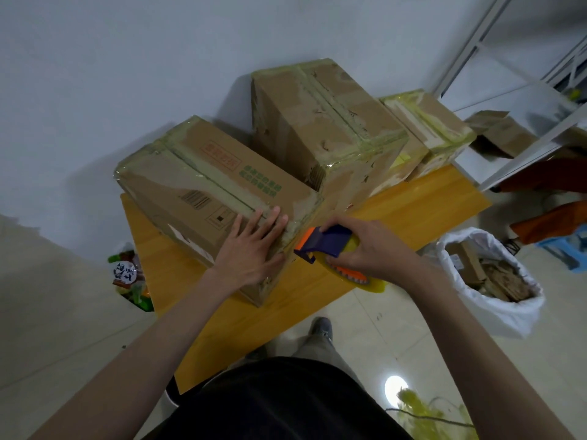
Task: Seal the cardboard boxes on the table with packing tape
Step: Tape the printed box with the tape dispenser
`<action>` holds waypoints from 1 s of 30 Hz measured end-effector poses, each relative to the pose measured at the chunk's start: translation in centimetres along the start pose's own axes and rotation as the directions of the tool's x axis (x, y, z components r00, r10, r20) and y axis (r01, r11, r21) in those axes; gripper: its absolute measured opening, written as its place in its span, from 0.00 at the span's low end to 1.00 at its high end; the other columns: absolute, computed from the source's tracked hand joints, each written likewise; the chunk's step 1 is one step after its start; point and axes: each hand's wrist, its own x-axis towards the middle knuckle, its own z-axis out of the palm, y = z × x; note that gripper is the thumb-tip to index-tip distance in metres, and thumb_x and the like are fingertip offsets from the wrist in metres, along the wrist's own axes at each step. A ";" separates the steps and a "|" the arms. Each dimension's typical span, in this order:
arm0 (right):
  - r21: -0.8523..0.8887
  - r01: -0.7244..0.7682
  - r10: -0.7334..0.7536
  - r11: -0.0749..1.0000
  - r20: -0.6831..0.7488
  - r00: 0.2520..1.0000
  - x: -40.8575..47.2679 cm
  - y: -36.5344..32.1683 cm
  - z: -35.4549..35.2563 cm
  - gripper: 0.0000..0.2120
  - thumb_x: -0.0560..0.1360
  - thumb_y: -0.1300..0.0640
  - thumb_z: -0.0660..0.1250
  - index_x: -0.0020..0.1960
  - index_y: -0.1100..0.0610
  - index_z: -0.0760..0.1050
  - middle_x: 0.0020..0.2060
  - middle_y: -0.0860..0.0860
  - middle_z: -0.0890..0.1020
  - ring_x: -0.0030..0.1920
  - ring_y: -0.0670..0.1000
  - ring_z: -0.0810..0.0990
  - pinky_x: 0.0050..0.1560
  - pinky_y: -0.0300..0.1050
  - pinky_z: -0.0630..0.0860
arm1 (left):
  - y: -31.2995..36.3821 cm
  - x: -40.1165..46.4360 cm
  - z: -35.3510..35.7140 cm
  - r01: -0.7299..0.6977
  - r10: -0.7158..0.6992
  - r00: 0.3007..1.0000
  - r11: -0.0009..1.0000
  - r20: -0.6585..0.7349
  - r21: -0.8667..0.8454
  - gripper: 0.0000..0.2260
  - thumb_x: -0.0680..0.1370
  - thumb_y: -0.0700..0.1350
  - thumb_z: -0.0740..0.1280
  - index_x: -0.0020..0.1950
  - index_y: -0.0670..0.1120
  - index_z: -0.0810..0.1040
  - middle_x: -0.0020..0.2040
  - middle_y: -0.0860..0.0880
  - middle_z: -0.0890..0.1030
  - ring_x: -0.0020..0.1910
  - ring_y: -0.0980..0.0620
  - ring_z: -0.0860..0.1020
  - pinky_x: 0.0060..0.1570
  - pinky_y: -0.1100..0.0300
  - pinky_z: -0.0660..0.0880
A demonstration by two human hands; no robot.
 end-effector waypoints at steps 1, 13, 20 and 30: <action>-0.040 0.005 -0.005 0.999 0.009 1.000 0.2 -0.1 0.2 0.21 0.71 0.50 0.77 0.59 0.41 0.73 0.49 0.44 0.82 0.48 0.49 0.80 0.47 0.54 0.80 | 0.0 0.0 0.0 0.001 -0.001 1.000 1.000 0.000 0.011 0.35 0.78 0.67 0.40 0.83 0.54 0.43 0.83 0.53 0.43 0.81 0.46 0.44 0.78 0.40 0.44; -0.120 -0.141 0.151 0.983 0.080 0.985 -0.2 2.8 2.0 0.19 0.72 0.43 0.75 0.60 0.42 0.74 0.50 0.45 0.82 0.48 0.49 0.80 0.49 0.51 0.81 | 1.0 0.5 -1.1 0.089 -0.086 0.995 0.993 0.048 -0.073 0.38 0.75 0.71 0.40 0.82 0.55 0.45 0.82 0.55 0.41 0.81 0.50 0.41 0.78 0.43 0.39; 0.027 -0.182 0.183 0.983 -0.032 0.983 0.0 3.2 0.4 0.19 0.71 0.43 0.76 0.60 0.41 0.75 0.50 0.44 0.83 0.47 0.47 0.81 0.46 0.48 0.79 | 4.2 2.5 -2.6 0.212 -0.217 0.969 0.976 -0.116 -0.059 0.22 0.80 0.61 0.60 0.65 0.47 0.76 0.68 0.44 0.73 0.70 0.40 0.69 0.66 0.44 0.70; 0.332 -0.129 0.195 0.934 -0.174 0.965 -1.6 3.0 -2.5 0.17 0.72 0.52 0.78 0.59 0.44 0.79 0.54 0.42 0.82 0.53 0.42 0.79 0.51 0.40 0.75 | 5.7 4.7 -1.1 0.257 -0.260 0.966 0.952 0.006 -0.167 0.32 0.85 0.54 0.56 0.82 0.41 0.45 0.82 0.41 0.46 0.81 0.41 0.45 0.79 0.48 0.54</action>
